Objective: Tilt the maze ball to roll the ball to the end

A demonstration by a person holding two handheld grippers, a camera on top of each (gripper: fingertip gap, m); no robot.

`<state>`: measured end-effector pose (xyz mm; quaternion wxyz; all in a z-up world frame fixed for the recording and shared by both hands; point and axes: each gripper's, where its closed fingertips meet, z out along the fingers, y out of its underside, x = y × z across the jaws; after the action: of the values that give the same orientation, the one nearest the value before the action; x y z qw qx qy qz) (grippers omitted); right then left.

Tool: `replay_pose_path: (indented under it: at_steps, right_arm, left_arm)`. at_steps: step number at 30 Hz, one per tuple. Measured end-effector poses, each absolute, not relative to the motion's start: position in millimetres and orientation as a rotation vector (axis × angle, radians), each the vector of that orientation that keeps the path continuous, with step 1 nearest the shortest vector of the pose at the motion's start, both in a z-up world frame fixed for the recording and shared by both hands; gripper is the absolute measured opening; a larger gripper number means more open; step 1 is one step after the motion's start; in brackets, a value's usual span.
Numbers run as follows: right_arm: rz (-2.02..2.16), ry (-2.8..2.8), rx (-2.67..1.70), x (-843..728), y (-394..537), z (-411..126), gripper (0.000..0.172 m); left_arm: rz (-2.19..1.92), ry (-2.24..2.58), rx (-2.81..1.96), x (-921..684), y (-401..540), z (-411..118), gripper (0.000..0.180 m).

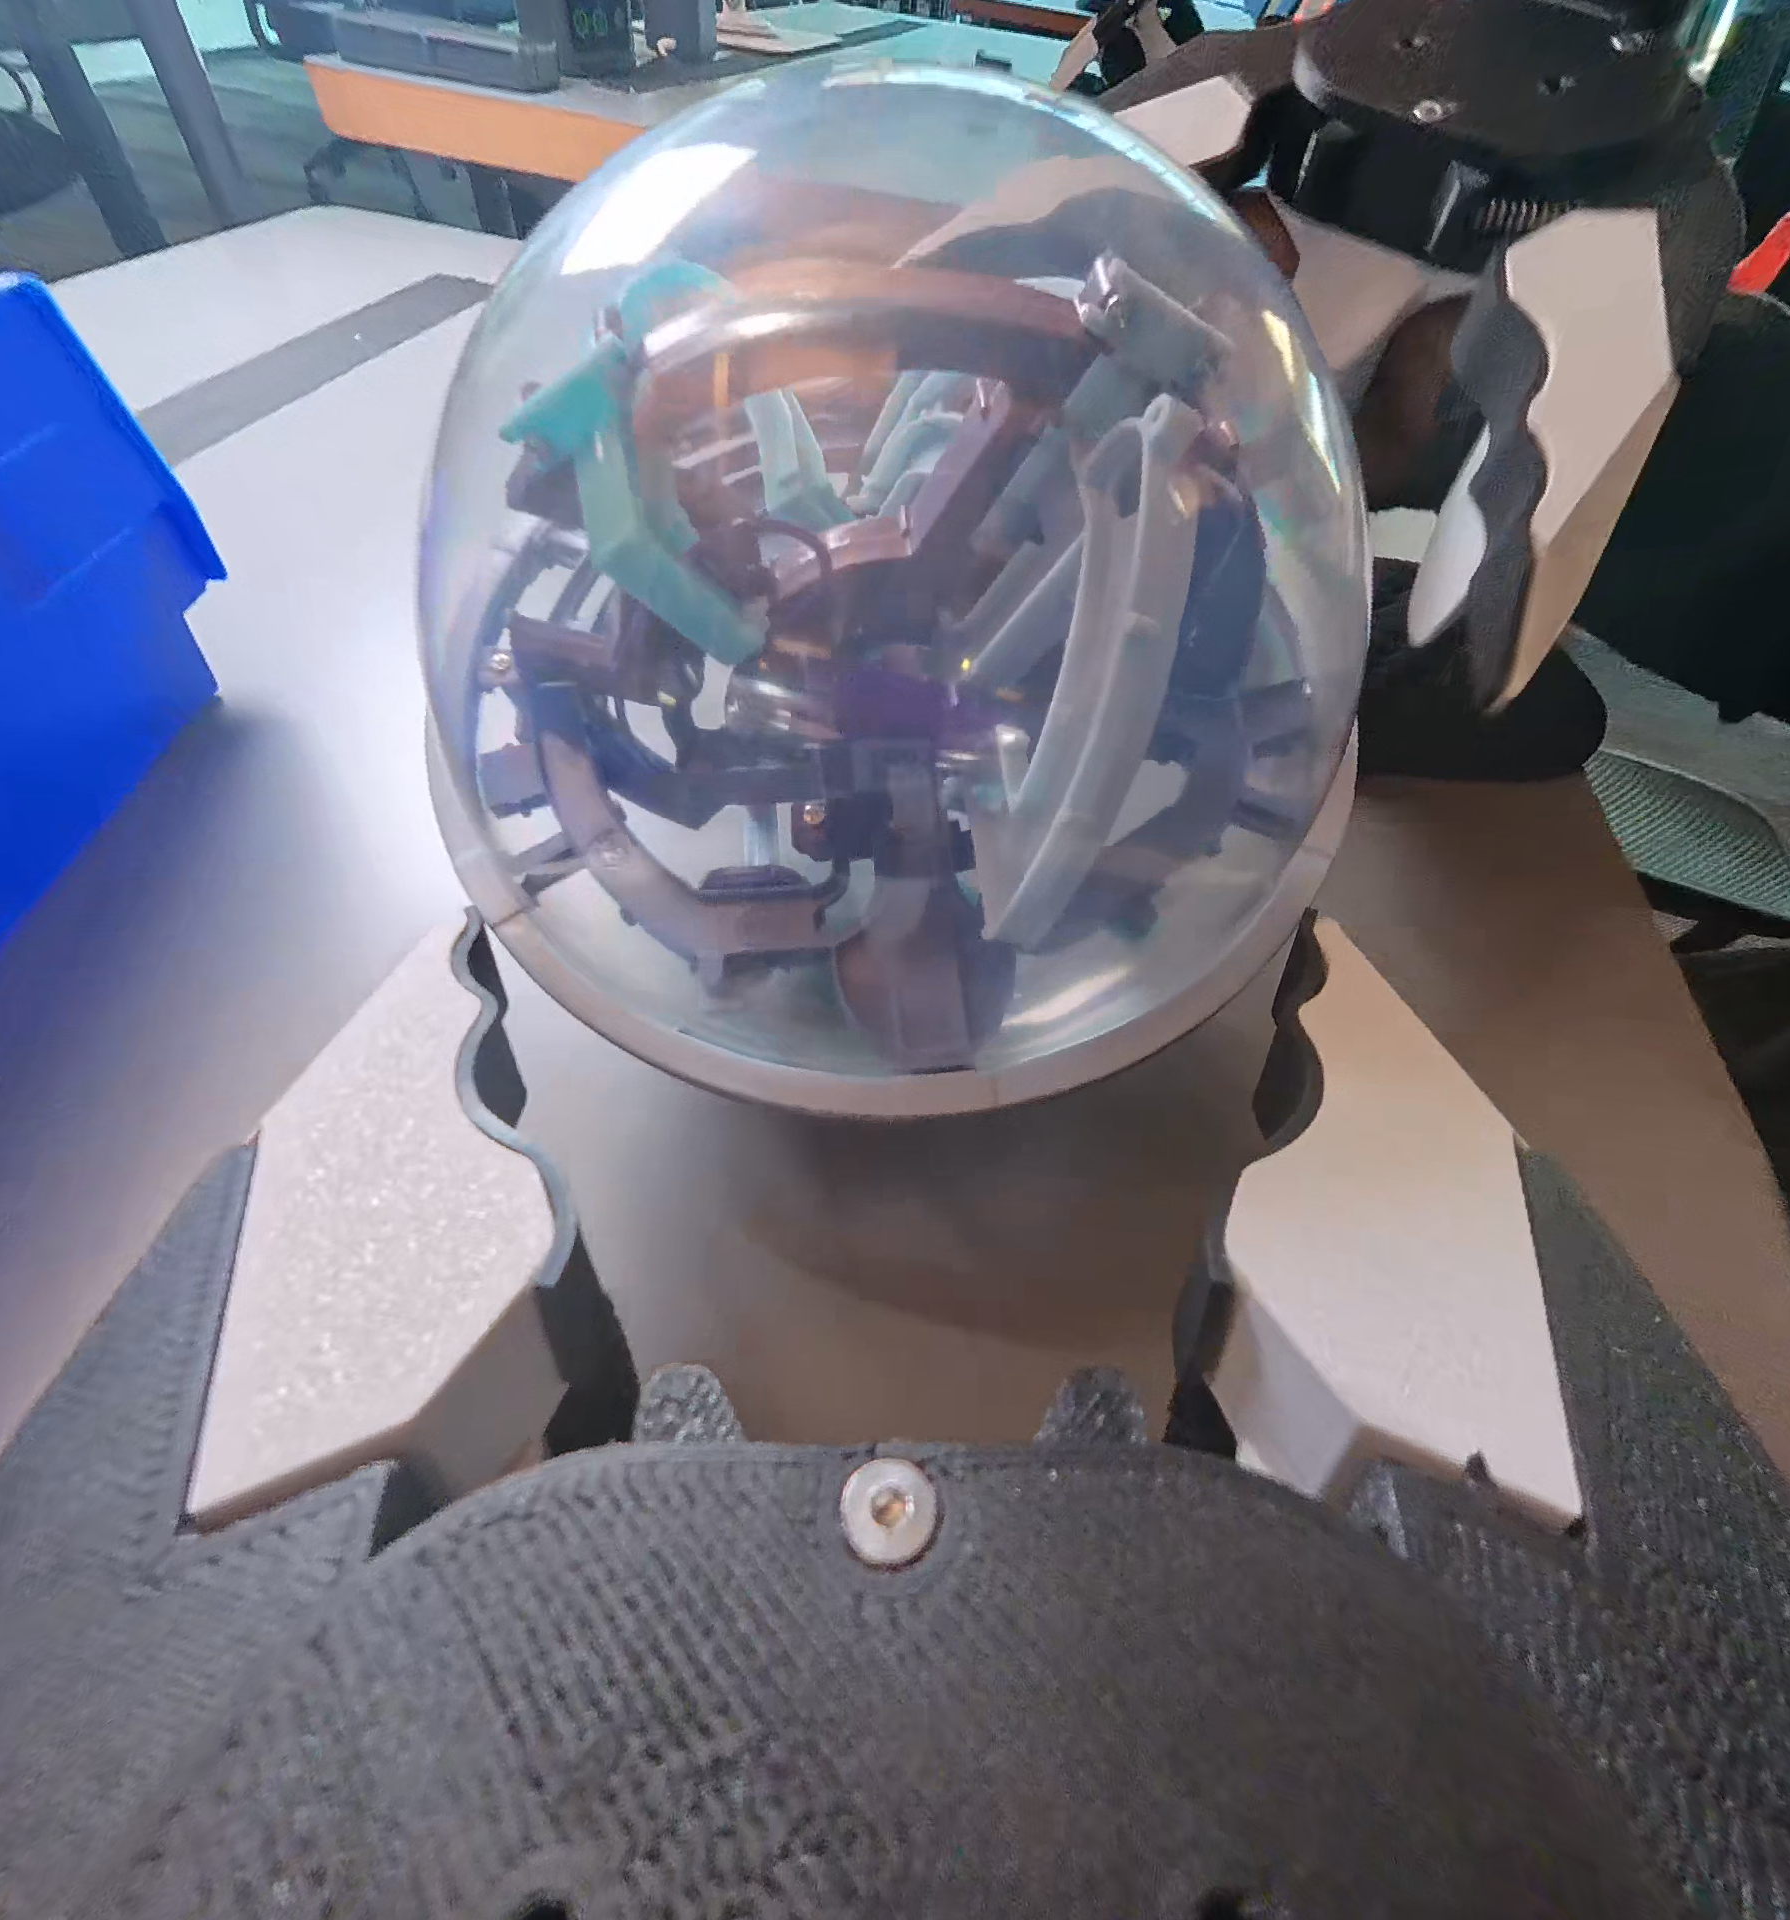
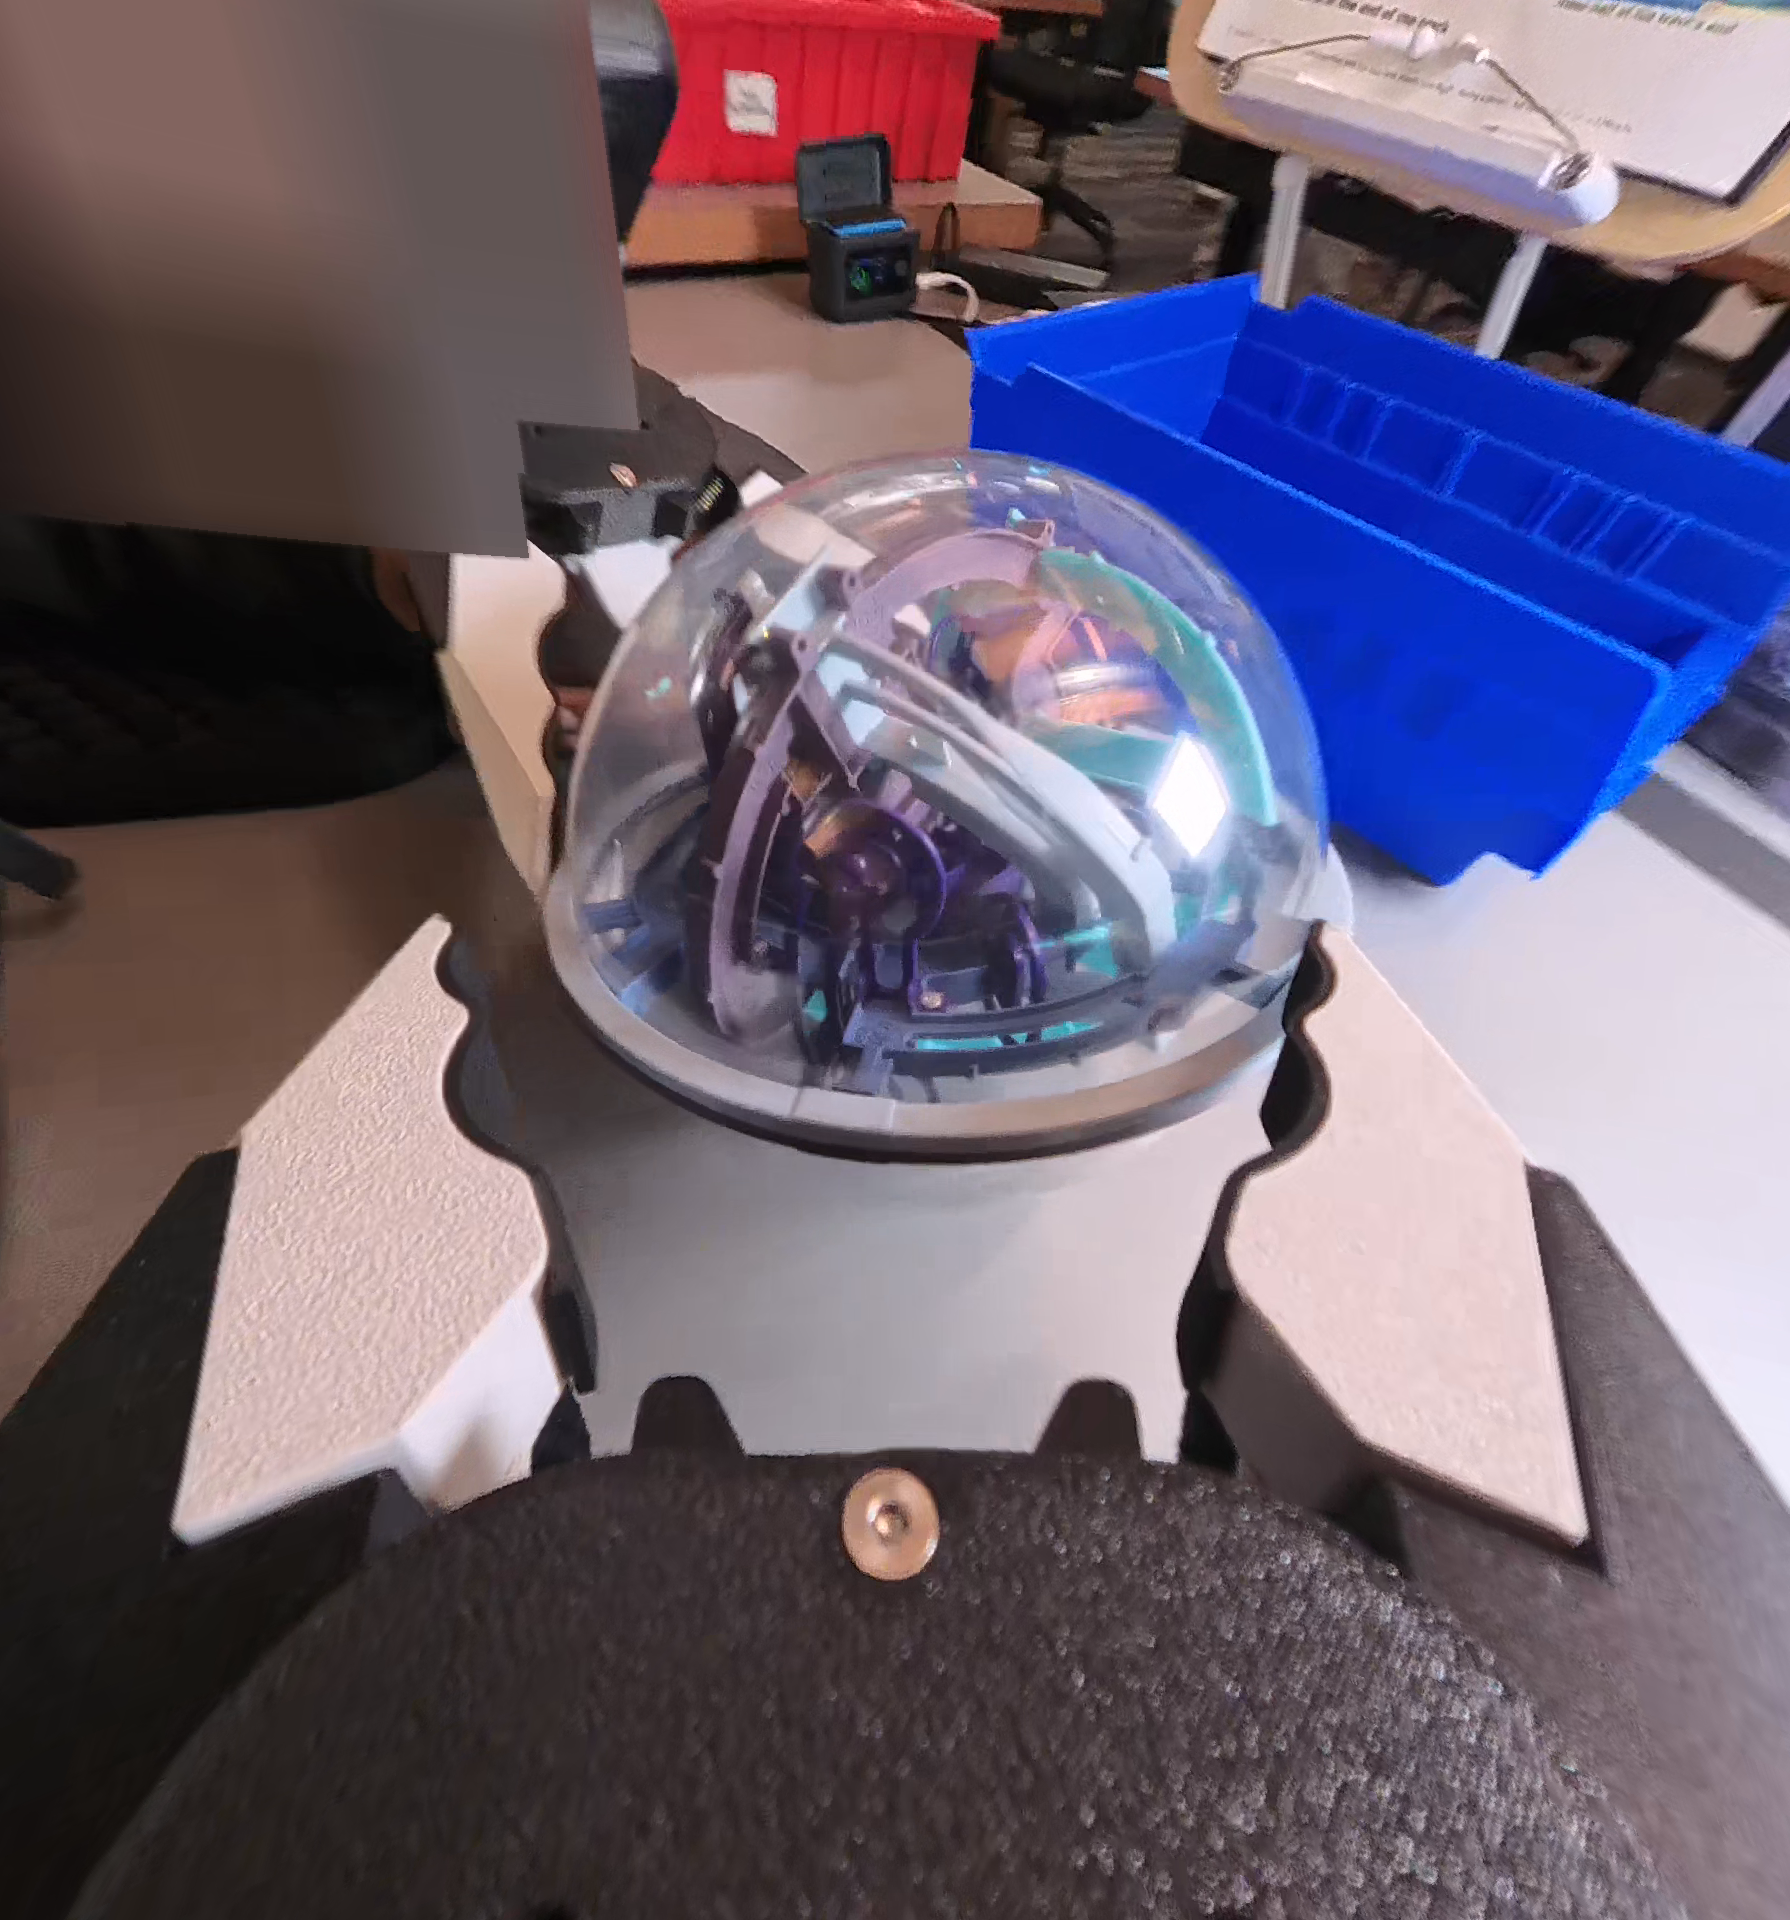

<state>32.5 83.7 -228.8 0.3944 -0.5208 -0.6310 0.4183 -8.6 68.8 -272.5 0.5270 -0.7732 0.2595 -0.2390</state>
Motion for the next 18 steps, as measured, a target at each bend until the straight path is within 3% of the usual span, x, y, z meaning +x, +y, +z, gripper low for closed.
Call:
replay_pose_path:
  at_steps: [12,18]
  right_arm:
    - [1.182,-1.706,-1.369,41,102,-249,0.142]
    - [1.165,-1.696,-1.304,42,98,-248,0.141]
  left_arm:
    - [-0.417,0.716,-1.762,-3,66,-265,0.135]
    - [-0.639,0.585,-1.845,7,64,-271,0.15]
